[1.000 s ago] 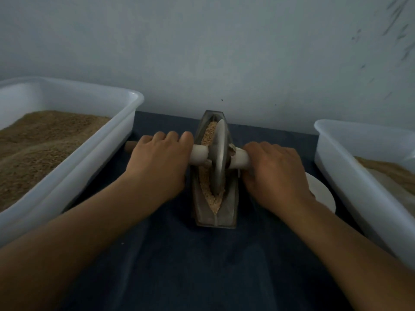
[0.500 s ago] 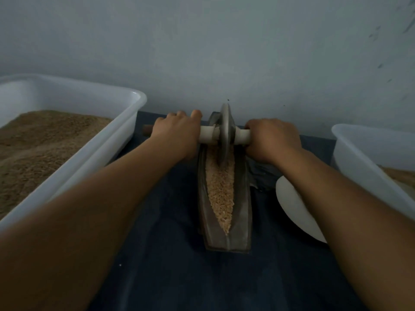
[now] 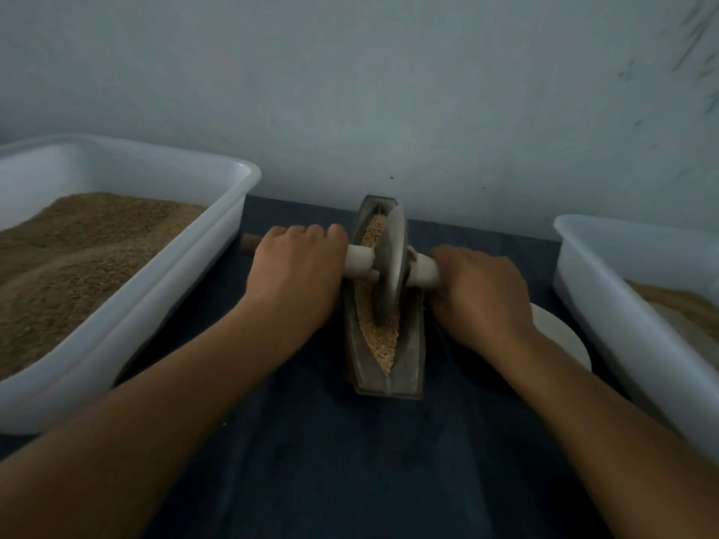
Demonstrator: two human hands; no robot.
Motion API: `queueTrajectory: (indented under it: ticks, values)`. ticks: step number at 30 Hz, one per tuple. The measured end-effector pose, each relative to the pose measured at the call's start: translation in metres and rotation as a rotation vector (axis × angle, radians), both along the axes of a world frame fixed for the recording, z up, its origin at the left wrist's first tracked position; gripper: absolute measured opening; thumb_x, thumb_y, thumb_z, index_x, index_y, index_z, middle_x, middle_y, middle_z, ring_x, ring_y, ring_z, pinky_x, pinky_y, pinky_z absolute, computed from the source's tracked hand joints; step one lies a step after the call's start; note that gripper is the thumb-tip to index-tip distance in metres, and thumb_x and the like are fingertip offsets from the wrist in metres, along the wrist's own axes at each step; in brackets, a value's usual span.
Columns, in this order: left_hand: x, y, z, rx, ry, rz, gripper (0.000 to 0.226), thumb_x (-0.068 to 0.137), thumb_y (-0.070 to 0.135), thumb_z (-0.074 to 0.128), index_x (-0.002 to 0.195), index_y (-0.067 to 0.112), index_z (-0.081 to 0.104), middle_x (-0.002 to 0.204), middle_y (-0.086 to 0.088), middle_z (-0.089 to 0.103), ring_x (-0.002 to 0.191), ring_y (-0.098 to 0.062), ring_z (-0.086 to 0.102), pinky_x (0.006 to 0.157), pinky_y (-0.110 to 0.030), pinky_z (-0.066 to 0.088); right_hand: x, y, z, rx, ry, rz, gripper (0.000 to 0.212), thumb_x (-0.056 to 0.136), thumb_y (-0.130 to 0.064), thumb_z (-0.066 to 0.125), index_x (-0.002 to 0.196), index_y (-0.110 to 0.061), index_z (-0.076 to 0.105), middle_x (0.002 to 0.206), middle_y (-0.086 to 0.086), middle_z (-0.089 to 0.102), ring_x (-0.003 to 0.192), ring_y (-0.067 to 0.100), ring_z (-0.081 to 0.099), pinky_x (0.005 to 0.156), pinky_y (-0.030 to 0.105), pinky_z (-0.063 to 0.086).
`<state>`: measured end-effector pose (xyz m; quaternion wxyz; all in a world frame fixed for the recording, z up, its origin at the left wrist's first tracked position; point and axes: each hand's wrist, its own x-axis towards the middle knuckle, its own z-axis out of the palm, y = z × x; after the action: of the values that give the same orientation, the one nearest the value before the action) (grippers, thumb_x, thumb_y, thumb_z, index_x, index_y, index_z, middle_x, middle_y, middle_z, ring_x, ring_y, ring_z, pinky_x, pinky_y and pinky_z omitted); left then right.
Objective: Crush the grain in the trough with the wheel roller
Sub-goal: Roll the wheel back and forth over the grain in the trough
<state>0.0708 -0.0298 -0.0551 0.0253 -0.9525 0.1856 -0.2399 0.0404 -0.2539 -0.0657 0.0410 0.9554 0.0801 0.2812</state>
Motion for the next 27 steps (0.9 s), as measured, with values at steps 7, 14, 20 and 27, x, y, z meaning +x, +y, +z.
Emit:
queueTrajectory:
  ticks: [7,14,20,27]
  values:
    - [-0.034,0.022,-0.004,-0.037,-0.010,-0.023,0.048,0.076,0.036,0.074,0.090,0.028,0.029,0.087,0.006,0.055,0.068,-0.011,0.036,0.064,-0.030,0.030,-0.038,0.013,0.010,0.001,-0.098,0.066,0.016,0.080,-0.024,0.066,0.093,-0.017,0.061,0.081,0.001,0.060,0.073,0.025,0.055,0.069,0.036,0.032]
    - [-0.027,0.023,-0.009,-0.058,-0.005,-0.062,0.047,0.073,0.036,0.078,0.094,0.028,0.037,0.090,0.005,0.056,0.073,-0.011,0.039,0.067,-0.030,0.034,-0.040,0.014,0.006,-0.024,-0.137,0.051,0.019,0.080,-0.025,0.068,0.095,-0.016,0.060,0.083,0.002,0.059,0.075,0.024,0.055,0.071,0.034,0.029]
    - [0.012,0.001,-0.003,-0.038,0.063,-0.020,0.043,0.078,0.030,0.074,0.106,0.023,0.042,0.108,-0.004,0.056,0.097,-0.023,0.055,0.083,-0.038,0.042,0.012,0.005,0.000,-0.055,-0.017,-0.059,0.023,0.081,-0.030,0.068,0.083,-0.020,0.047,0.078,0.002,0.059,0.068,0.027,0.054,0.062,0.033,0.021]
    - [0.060,-0.014,0.014,-0.006,0.132,0.033,0.042,0.083,0.026,0.071,0.115,0.017,0.046,0.113,-0.011,0.057,0.103,-0.030,0.056,0.084,-0.043,0.043,0.068,-0.004,0.008,-0.012,0.096,-0.111,0.023,0.082,-0.038,0.066,0.096,-0.021,0.058,0.094,0.005,0.066,0.084,0.031,0.063,0.059,0.031,0.029]
